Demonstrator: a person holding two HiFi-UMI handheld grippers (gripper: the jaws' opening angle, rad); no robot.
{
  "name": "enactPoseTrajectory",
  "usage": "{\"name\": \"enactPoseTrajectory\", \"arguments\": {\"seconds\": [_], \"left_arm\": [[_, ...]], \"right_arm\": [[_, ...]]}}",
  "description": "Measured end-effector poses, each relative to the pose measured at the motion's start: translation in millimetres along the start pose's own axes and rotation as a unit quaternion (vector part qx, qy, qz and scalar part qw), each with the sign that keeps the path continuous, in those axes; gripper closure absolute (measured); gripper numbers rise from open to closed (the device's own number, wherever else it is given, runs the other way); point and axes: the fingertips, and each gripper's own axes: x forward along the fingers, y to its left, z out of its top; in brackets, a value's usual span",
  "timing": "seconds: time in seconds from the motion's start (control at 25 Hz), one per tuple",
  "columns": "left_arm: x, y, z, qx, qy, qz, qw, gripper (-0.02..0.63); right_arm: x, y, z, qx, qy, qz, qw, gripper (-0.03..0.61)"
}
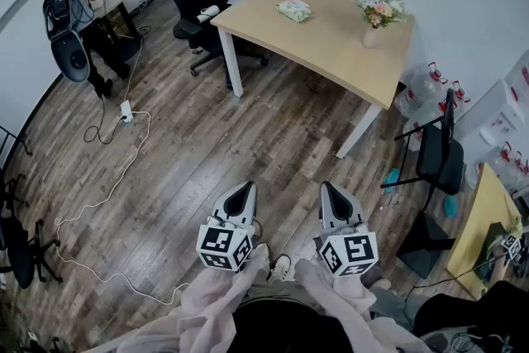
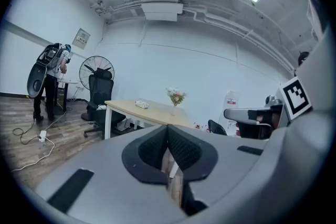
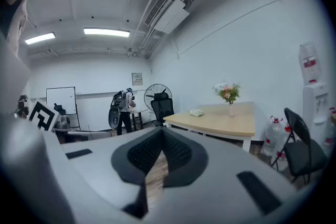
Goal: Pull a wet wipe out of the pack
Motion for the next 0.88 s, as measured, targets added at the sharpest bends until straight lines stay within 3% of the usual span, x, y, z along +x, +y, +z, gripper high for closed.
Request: {"name": "enactPoseTrajectory", "arguments": {"seconds": [0.24,0.44,0.88], "left_arm": [[-1.3,14.7,-0.1,0.012,0.004,0.006,0.9999,0.603],[-0.9,25.7,4.9,0.016,0.0,0.008,0.9998,0.603],[4.6,40.5,3.8,0.012,-0.005,-0.018,0.9998,0.602]], "right_arm": [[8.4,7.8,4.1,0.033,-0.018,0.011,0.999,0.568],[24.5,19.7,-11.1,0.035,0.033,0.035,0.998,0.566],[35.0,32.9,-7.8,0.039,-0.001,0.01,0.999,0.566]]}}
